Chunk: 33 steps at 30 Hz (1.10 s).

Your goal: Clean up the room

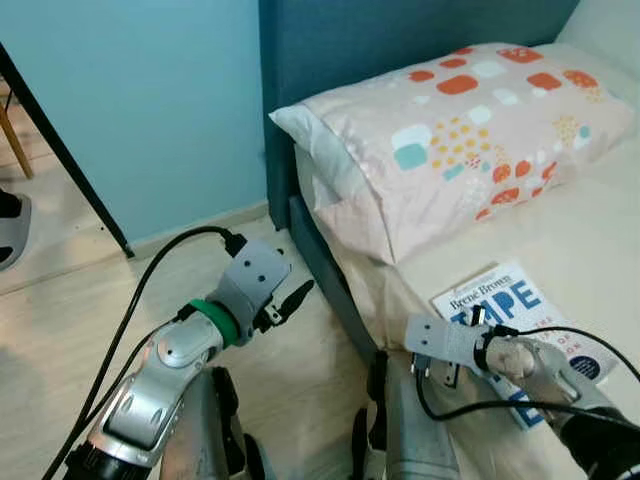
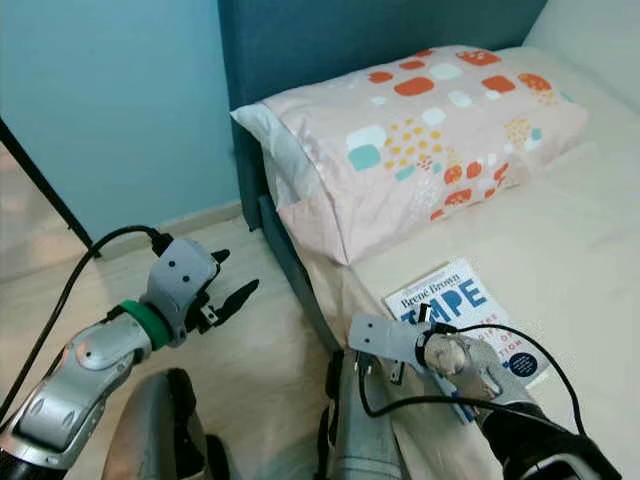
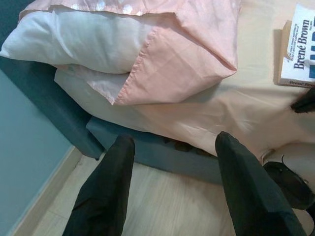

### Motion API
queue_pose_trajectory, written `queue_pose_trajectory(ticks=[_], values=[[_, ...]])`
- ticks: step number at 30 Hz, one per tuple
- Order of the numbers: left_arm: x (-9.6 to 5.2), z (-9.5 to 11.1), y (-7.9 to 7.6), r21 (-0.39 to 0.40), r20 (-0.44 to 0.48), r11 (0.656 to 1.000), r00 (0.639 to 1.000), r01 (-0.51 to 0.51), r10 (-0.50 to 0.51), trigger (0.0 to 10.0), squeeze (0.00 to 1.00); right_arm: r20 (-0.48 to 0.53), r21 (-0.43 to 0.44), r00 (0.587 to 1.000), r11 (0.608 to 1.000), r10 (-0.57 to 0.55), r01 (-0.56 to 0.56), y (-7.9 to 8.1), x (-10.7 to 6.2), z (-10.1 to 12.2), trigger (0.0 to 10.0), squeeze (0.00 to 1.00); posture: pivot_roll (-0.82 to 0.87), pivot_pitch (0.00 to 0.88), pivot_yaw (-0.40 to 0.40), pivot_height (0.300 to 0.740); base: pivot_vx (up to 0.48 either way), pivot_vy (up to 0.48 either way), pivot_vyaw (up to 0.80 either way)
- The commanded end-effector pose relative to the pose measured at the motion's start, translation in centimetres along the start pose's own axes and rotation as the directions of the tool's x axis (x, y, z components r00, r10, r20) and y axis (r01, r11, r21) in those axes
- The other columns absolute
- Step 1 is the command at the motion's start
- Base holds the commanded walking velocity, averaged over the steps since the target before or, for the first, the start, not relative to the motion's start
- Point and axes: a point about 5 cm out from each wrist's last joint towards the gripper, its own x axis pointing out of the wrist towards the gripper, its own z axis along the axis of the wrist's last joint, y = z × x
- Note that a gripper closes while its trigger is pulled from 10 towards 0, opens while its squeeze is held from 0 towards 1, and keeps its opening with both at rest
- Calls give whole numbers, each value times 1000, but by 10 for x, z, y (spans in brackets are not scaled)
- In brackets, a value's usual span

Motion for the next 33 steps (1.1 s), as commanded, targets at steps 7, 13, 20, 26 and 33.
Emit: queue_pose_trajectory(ticks=[7, 13, 20, 26, 33], values=[[-2, -4, -5, 3, -21, 1000, 1000, 19, -19, 10000, 0, -104, 42, 970, 974, -219, 224, -40, -22, -28, 10000, 0, -4, 225, 7, 547, 0, 0, 0], [-1, -4, -5, 3, -23, 1000, 1000, 18, -18, 10000, 0, -48, 72, 983, 981, -178, 181, -33, -24, -25, 10000, 0, -4, 225, 7, 547, 0, 0, 0], [0, -4, -7, 3, -20, 1000, 1000, 22, -22, 10000, 0, 256, 269, 966, 962, -16, -55, 5, -24, 15, 10000, 0, -9, 213, 5, 547, 0, 0, 0], [0, -5, -7, 6, -18, 1000, 1000, 25, -25, 10000, 0, 415, 368, 908, 923, -56, -112, 15, -33, 38, 10000, 0, -18, 207, 7, 547, 0, 0, 0], [2, -4, -8, 10, -13, 1000, 1000, 28, -28, 10000, 0, 277, 466, 956, 883, -97, -46, 22, -30, 24, 10000, 0, -18, 207, 7, 547, 0, 0, 0]])
